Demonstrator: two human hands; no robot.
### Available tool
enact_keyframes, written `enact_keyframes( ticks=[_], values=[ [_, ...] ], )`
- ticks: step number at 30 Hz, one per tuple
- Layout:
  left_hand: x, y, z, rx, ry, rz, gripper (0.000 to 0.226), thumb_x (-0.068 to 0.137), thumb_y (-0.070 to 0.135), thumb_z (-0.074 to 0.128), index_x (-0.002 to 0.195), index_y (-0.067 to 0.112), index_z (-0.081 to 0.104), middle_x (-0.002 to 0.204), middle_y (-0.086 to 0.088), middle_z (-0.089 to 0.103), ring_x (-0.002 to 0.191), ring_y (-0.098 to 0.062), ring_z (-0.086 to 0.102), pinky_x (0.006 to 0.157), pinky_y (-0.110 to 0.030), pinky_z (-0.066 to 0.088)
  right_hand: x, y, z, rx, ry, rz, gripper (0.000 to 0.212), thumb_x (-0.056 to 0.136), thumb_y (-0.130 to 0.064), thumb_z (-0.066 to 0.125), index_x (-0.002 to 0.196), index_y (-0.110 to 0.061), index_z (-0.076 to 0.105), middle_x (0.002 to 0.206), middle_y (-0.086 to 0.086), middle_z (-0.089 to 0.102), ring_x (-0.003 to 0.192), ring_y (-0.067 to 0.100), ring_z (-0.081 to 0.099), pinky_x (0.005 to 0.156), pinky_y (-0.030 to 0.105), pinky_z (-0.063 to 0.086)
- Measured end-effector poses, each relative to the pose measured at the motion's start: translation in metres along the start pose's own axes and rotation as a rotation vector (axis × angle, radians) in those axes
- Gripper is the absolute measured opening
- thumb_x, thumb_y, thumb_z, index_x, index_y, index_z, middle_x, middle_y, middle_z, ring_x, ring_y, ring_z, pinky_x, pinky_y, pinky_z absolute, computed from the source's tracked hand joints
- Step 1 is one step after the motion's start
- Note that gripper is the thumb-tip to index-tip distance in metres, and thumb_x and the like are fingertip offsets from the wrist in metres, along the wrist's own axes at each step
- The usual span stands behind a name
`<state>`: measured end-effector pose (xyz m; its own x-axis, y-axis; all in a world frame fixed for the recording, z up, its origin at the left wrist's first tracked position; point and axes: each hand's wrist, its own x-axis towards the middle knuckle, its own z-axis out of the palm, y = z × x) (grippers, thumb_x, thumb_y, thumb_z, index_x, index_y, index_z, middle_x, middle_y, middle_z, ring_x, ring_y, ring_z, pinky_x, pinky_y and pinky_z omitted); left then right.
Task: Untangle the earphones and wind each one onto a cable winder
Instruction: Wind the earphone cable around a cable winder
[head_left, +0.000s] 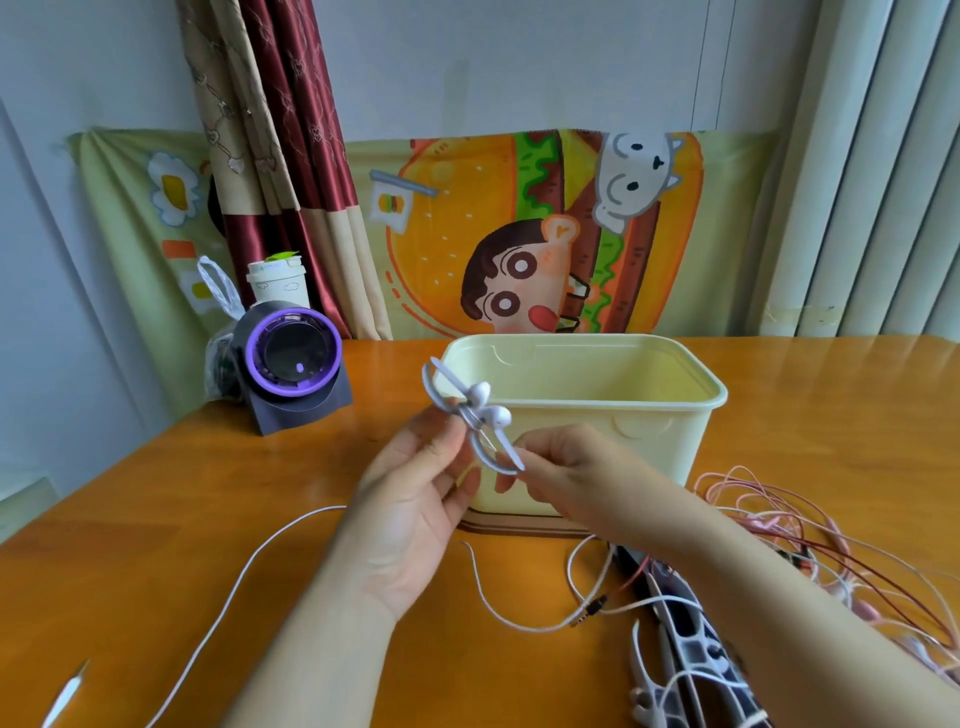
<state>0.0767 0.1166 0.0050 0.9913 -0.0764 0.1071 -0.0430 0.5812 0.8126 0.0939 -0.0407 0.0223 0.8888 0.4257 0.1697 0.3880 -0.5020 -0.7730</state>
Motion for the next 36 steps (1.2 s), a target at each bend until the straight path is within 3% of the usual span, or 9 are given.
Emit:
enact_keyframes(
  ticks=[4,10,15,18,21,24,29,33,36],
  values=[
    [0.002,-0.001,-0.003,0.009,0.101,-0.009,0.022,0.075,0.021,0.06,0.095,0.022,0.069,0.093,0.003,0.075,0.089,-0.01,0.07,0.088,-0.027,0.047,-0.001,-0.005,0.001,-0.137,-0.05,-0.013,0.026,0.099,-0.027,0.047,0.089,-0.017,0.069,0.056,0.002,0.036,0.047,0.01,0.029,0.046,0.02,0.026],
    [0.005,-0.006,-0.006,0.014,0.109,0.016,0.034,0.077,0.018,0.061,0.11,0.014,0.069,0.104,-0.004,0.074,0.094,-0.012,0.069,0.094,-0.029,0.048,-0.006,-0.01,-0.004,-0.166,-0.16,0.038,0.032,0.1,-0.029,0.042,0.082,-0.018,0.067,0.057,0.001,0.041,0.048,0.011,0.032,0.048,0.02,0.029],
    [0.006,-0.012,-0.012,0.232,0.144,0.128,0.043,0.077,0.017,0.067,0.116,0.002,0.061,0.11,-0.016,0.071,0.095,-0.023,0.067,0.091,-0.039,0.052,-0.012,-0.02,-0.007,-0.064,-0.284,0.046,0.034,0.101,-0.023,0.041,0.077,-0.013,0.063,0.052,-0.01,0.041,0.048,0.005,0.032,0.048,0.014,0.029],
    [0.007,-0.016,-0.013,0.474,0.129,0.18,0.039,0.07,0.027,0.083,0.105,0.017,0.067,0.101,-0.008,0.074,0.092,-0.023,0.068,0.091,-0.048,0.052,-0.014,-0.029,-0.009,-0.174,-0.211,-0.033,0.035,0.1,-0.026,0.042,0.078,-0.008,0.063,0.049,-0.01,0.041,0.046,0.004,0.035,0.048,0.014,0.031],
    [0.005,-0.018,-0.01,0.598,0.036,0.168,0.04,0.065,0.052,0.083,0.097,0.033,0.071,0.094,0.0,0.073,0.092,-0.02,0.068,0.086,-0.041,0.051,-0.018,-0.034,-0.019,-0.255,-0.081,-0.113,0.034,0.098,-0.029,0.046,0.078,-0.01,0.066,0.05,-0.009,0.043,0.047,0.004,0.039,0.051,0.016,0.033],
    [0.001,-0.015,-0.004,0.601,-0.068,0.121,0.044,0.065,0.057,0.079,0.101,0.035,0.071,0.105,0.0,0.073,0.102,-0.025,0.067,0.086,-0.038,0.047,-0.019,-0.033,-0.032,-0.25,0.1,-0.147,0.032,0.095,-0.032,0.052,0.074,-0.012,0.067,0.046,-0.014,0.048,0.047,0.003,0.04,0.05,0.014,0.033],
    [-0.004,-0.013,0.002,0.478,-0.22,0.044,0.043,0.074,0.036,0.067,0.112,0.015,0.065,0.109,-0.011,0.073,0.098,-0.025,0.069,0.076,-0.028,0.049,-0.017,-0.029,-0.042,-0.241,0.32,-0.23,0.028,0.08,-0.041,0.066,0.073,-0.015,0.065,0.053,-0.007,0.048,0.047,0.005,0.04,0.047,0.015,0.032],
    [-0.006,-0.009,0.004,0.316,-0.279,0.01,0.027,0.085,0.013,0.068,0.111,0.008,0.065,0.108,-0.021,0.071,0.09,-0.025,0.07,0.075,-0.025,0.055,-0.012,-0.022,-0.042,-0.03,0.406,-0.205,0.03,0.079,-0.042,0.064,0.071,-0.012,0.062,0.049,-0.01,0.042,0.045,0.003,0.034,0.044,0.012,0.027],
    [-0.006,-0.01,0.002,0.285,-0.32,-0.002,0.027,0.081,0.01,0.06,0.107,0.008,0.067,0.107,-0.022,0.071,0.089,-0.025,0.071,0.074,-0.024,0.055,-0.008,-0.015,-0.038,0.134,0.38,-0.15,0.032,0.078,-0.043,0.062,0.072,-0.011,0.061,0.045,-0.01,0.039,0.043,0.004,0.032,0.044,0.014,0.027]
  ],
)
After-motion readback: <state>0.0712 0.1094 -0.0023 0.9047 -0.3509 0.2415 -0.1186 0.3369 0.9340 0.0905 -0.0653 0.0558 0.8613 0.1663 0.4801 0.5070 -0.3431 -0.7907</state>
